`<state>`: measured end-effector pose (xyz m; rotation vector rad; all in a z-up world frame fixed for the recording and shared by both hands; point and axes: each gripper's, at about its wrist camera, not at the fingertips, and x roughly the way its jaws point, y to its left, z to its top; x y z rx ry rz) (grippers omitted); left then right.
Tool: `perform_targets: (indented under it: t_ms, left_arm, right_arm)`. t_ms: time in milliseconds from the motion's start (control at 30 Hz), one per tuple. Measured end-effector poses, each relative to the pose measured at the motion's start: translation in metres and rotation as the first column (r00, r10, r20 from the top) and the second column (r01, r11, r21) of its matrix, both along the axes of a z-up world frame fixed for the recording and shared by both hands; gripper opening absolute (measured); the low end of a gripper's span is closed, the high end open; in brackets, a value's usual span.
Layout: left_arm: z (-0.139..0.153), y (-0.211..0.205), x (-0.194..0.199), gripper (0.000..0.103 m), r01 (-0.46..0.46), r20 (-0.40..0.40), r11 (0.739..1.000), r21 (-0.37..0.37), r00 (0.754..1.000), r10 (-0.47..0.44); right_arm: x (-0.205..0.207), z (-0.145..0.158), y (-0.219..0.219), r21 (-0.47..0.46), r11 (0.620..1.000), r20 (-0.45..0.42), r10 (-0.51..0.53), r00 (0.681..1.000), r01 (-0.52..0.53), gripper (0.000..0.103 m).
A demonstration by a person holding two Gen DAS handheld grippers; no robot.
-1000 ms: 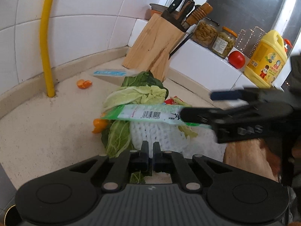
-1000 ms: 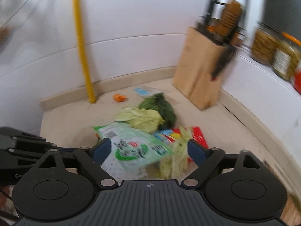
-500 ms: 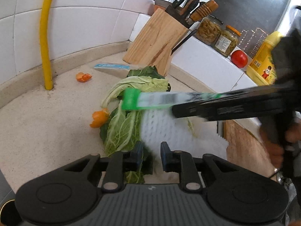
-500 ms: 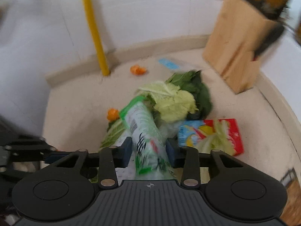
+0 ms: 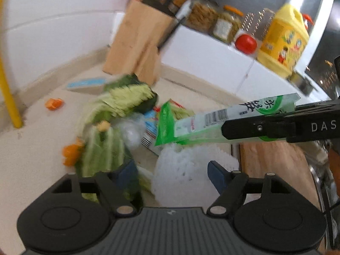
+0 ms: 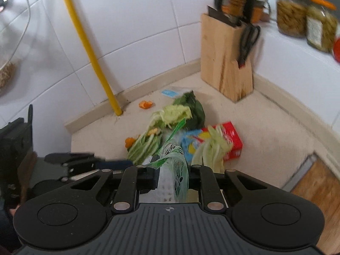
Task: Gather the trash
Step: 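Grasp the green plastic packet with the right tool while the left tool reaches the foam net, then close the left tool on the white foam net and lift it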
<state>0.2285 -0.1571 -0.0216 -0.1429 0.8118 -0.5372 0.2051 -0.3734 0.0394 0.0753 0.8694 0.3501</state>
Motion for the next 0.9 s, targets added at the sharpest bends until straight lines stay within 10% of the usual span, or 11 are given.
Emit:
perform_targets:
  t_ms: [133,333,533,733,900]
  left_arm:
    - [-0.015,-0.017,0.003,0.016,0.03,-0.052,0.999,0.041,0.998,-0.028]
    - [-0.005,0.001,-0.008,0.009,0.03,-0.05,0.999,-0.024,0.998,-0.031]
    - [0.01,0.03,-0.015,0.01,0.028,-0.055,0.996,-0.083,0.998,-0.033]
    - [0.009,0.031,-0.028,0.057,0.078,-0.033,0.996,-0.051,0.996,-0.08]
    - [-0.002,0.035,-0.033,0.066,0.111,-0.082,0.992,-0.063,0.99,-0.116]
  right_arm:
    - [0.003,-0.016,-0.009,0.011,0.999,-0.027,-0.037,0.999,0.037,0.023]
    - [0.002,-0.027,-0.028,0.019,0.995,-0.044,-0.097,0.994,0.098,0.05]
    - [0.001,-0.029,-0.034,0.005,0.996,-0.047,-0.093,0.995,0.093,0.085]
    - [0.002,-0.039,-0.013,-0.137,0.991,-0.062,-0.011,0.998,0.002,0.085]
    - [-0.012,-0.051,-0.011,-0.18,0.98,-0.136,0.06,0.989,-0.084,0.085]
